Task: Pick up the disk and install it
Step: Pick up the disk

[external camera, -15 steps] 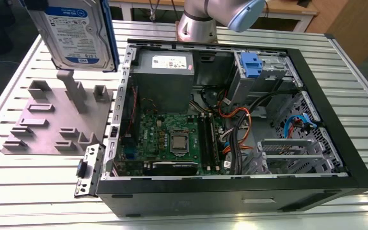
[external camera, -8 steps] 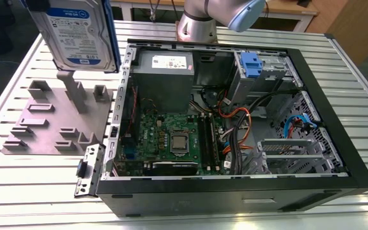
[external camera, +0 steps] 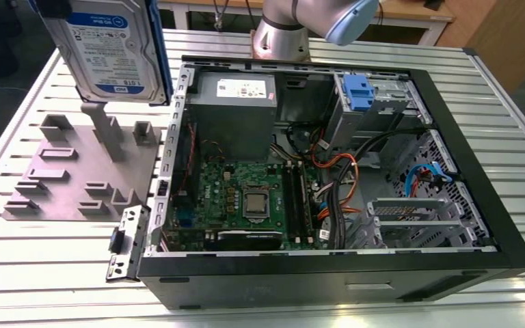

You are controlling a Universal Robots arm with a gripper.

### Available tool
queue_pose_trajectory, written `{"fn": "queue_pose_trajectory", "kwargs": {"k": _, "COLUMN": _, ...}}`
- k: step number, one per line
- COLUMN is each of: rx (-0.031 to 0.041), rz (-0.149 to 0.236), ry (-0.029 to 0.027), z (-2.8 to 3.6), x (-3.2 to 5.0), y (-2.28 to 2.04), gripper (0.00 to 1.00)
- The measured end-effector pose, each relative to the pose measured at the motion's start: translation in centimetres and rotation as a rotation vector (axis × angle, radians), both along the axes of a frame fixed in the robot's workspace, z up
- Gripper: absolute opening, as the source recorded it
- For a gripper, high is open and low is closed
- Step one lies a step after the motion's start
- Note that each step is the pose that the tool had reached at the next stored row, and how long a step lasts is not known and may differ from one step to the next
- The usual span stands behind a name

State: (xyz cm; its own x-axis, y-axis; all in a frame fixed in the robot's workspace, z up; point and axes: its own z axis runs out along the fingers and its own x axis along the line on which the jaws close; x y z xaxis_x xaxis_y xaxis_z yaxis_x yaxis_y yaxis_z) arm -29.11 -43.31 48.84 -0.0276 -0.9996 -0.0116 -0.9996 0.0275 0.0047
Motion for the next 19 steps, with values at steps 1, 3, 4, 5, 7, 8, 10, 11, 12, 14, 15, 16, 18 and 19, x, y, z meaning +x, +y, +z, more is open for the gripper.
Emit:
{"fn": "queue_pose_trajectory", "kwargs": {"k": 1, "rx": 0.0, "rz": 0.0, "ry": 0.0, "z": 0.0, "x": 0.0, "y": 0.0, "gripper": 0.36}}
{"fn": "queue_pose_trajectory", "kwargs": {"k": 3, "rx": 0.0001, "rz": 0.0, "ry": -0.0001, "z": -0.01, "x": 0.0, "y": -0.01, "gripper": 0.36}}
{"fn": "queue_pose_trajectory", "kwargs": {"k": 4, "rx": 0.0, "rz": 0.0, "ry": 0.0, "z": 0.0, "x": 0.0, "y": -0.01, "gripper": 0.36}}
{"fn": "queue_pose_trajectory", "kwargs": {"k": 5, "rx": 0.0, "rz": 0.0, "ry": 0.0, "z": 0.0, "x": 0.0, "y": -0.01, "gripper": 0.36}}
{"fn": "queue_pose_trajectory", "kwargs": {"k": 7, "rx": 0.0001, "rz": 0.0, "ry": -0.0001, "z": -0.01, "x": 0.02, "y": -0.02, "gripper": 0.36}}
{"fn": "queue_pose_trajectory", "kwargs": {"k": 8, "rx": 0.0001, "rz": 0.0, "ry": -0.0001, "z": -0.01, "x": 0.06, "y": -0.02, "gripper": 0.36}}
{"fn": "queue_pose_trajectory", "kwargs": {"k": 10, "rx": 0.0001, "rz": 0.0, "ry": -0.0001, "z": 0.0, "x": 0.1, "y": -0.02, "gripper": 0.36}}
{"fn": "queue_pose_trajectory", "kwargs": {"k": 11, "rx": 0.0, "rz": 0.0, "ry": 0.0, "z": 0.0, "x": 0.11, "y": -0.02, "gripper": 0.36}}
{"fn": "queue_pose_trajectory", "kwargs": {"k": 12, "rx": 0.0001, "rz": 0.0, "ry": -0.0001, "z": -0.01, "x": 0.11, "y": -0.02, "gripper": 0.36}}
{"fn": "queue_pose_trajectory", "kwargs": {"k": 14, "rx": 0.0001, "rz": 0.0, "ry": -0.0001, "z": -0.01, "x": 0.12, "y": -0.02, "gripper": 0.36}}
{"fn": "queue_pose_trajectory", "kwargs": {"k": 15, "rx": 0.0001, "rz": 0.0, "ry": -0.0001, "z": -0.01, "x": 0.14, "y": -0.02, "gripper": 0.36}}
{"fn": "queue_pose_trajectory", "kwargs": {"k": 16, "rx": 0.0, "rz": 0.0, "ry": 0.0, "z": 0.0, "x": 0.16, "y": -0.04, "gripper": 0.36}}
{"fn": "queue_pose_trajectory", "kwargs": {"k": 18, "rx": 0.0, "rz": 0.0, "ry": 0.0001, "z": 0.0, "x": 0.16, "y": -0.18, "gripper": 0.36}}
{"fn": "queue_pose_trajectory", "kwargs": {"k": 19, "rx": 0.0, "rz": 0.0, "ry": -0.0001, "z": 0.0, "x": 0.16, "y": -0.25, "gripper": 0.36}}
